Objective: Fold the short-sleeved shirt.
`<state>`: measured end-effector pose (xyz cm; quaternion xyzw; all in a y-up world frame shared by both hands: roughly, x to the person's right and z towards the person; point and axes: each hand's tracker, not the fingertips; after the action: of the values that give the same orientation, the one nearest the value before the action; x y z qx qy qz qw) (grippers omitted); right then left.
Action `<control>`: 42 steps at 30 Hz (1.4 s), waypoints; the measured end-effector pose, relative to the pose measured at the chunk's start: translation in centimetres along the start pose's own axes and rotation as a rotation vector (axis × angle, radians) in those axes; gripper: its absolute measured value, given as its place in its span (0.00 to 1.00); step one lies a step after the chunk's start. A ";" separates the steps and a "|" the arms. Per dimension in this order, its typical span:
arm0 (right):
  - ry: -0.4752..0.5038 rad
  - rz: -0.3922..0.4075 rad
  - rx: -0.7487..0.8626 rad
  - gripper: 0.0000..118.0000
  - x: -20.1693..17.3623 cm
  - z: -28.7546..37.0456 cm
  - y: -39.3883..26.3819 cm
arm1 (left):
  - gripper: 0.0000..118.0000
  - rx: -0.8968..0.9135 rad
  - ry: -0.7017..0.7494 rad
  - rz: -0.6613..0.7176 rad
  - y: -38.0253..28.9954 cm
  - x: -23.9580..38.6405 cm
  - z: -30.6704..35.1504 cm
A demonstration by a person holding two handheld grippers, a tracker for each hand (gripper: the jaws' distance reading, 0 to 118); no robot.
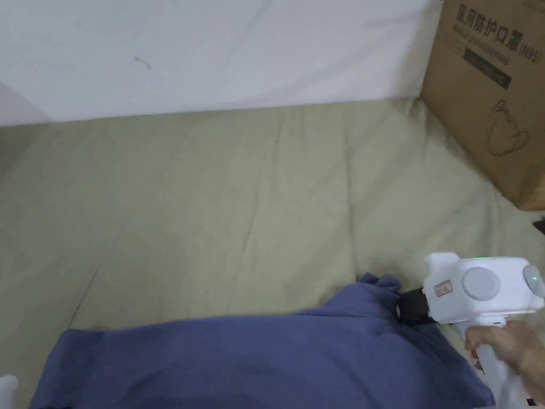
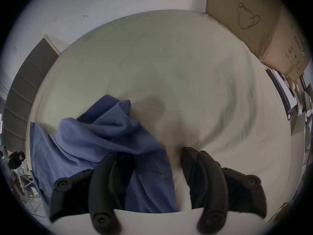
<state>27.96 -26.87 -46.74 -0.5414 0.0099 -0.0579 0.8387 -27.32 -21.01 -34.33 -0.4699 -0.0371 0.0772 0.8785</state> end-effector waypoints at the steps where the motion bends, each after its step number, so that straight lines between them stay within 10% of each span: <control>1: -0.001 -0.004 0.003 0.42 0.2 0.5 0.3 | 0.00 0.006 0.004 0.003 0.3 -0.1 -0.2; 2: -0.010 -0.004 0.019 0.09 0.5 0.9 0.5 | 0.02 0.010 0.000 0.003 0.6 -0.3 -0.5; 3: 0.047 -0.035 0.046 0.01 0.9 1.4 0.8 | 0.09 0.010 0.000 0.004 1.2 -0.8 -0.9; 7: 0.081 -0.072 0.070 0.01 0.9 2.9 0.7 | 0.82 -0.007 0.015 0.018 4.2 -1.5 -3.0; 11: 0.081 -0.024 0.098 0.01 0.2 4.7 0.3 | 0.83 -0.016 0.036 0.002 7.9 -2.3 -6.5; 16: 0.066 0.023 0.102 0.01 -0.2 5.9 0.2 | 0.81 -0.058 0.132 -0.012 10.4 -2.5 -11.6; 18: 0.066 0.026 0.099 0.01 -0.2 6.2 0.1 | 0.54 -0.132 0.146 -0.011 10.3 -2.6 -13.8; 22: 0.066 0.042 0.096 0.01 -0.6 6.8 -0.1 | 0.46 -0.118 0.176 -0.092 9.5 -1.0 -12.9; 25: 0.048 0.055 0.111 0.01 -0.7 7.3 0.0 | 0.00 -0.113 0.127 -0.107 9.9 -0.9 -11.1; 42: 0.122 0.039 0.181 0.01 -0.4 21.6 -15.7 | 0.00 0.040 -0.016 -0.053 -2.4 -6.2 9.2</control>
<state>27.90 -13.61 -23.52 -0.4588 0.0663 -0.0753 0.8829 -34.48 -15.85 -27.22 -0.4505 -0.0550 0.0583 0.8892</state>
